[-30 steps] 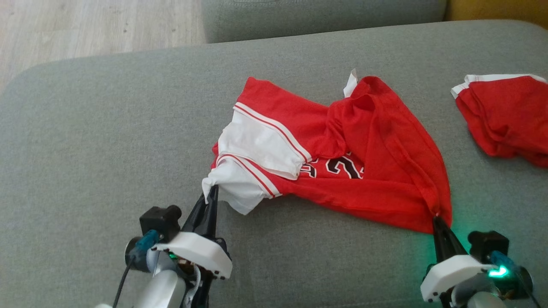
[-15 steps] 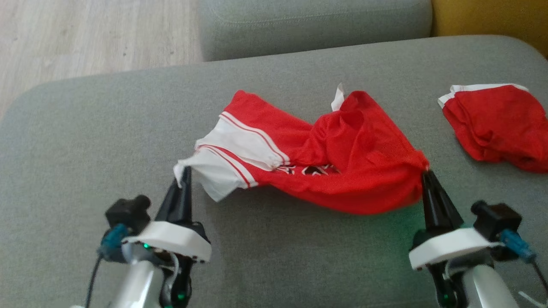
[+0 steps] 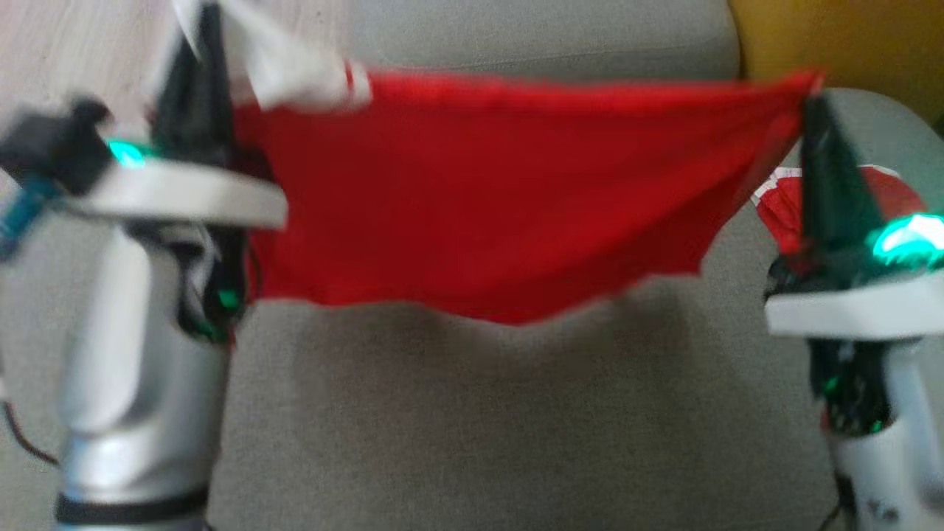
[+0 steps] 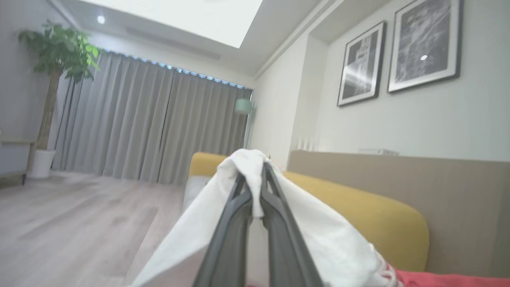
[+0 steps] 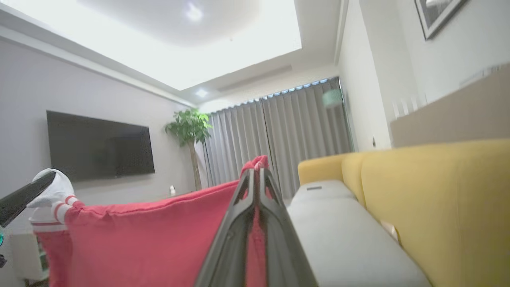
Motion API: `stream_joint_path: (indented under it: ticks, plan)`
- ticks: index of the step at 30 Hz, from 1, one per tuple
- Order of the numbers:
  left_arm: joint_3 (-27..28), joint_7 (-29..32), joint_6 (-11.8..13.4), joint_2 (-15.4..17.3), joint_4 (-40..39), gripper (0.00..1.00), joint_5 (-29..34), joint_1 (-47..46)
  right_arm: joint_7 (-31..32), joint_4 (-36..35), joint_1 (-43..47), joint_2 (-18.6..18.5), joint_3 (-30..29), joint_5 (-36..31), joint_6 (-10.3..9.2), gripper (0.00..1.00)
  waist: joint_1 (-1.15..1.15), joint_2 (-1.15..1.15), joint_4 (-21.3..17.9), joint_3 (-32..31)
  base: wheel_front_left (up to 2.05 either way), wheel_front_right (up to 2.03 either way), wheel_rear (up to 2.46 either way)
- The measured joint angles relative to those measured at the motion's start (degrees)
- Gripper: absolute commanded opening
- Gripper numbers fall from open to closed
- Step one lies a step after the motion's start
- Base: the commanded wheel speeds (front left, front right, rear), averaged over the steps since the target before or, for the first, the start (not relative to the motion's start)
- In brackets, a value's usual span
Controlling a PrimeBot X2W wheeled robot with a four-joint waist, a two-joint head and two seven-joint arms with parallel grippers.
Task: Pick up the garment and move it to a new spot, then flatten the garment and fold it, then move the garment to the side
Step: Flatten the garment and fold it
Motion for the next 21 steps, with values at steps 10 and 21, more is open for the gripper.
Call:
stream_joint_path:
  ticks: [10,21]
  plan:
    - [3.02,3.59,2.15,1.13,-6.45,0.0,-1.56,-9.39,3.53,-6.89,-7.01,0.07,-2.24,-2.43,0.0,0.0,0.0,0.0,0.0,-1.29,0.0,0.0,0.0]
    - [3.59,11.47,3.49,4.55,-12.48,0.0,-2.57,-5.49,12.43,-12.23,-6.05,-1.14,-4.39,-3.97,0.0,0.0,0.0,0.0,0.53,3.36,0.0,0.0,0.0]
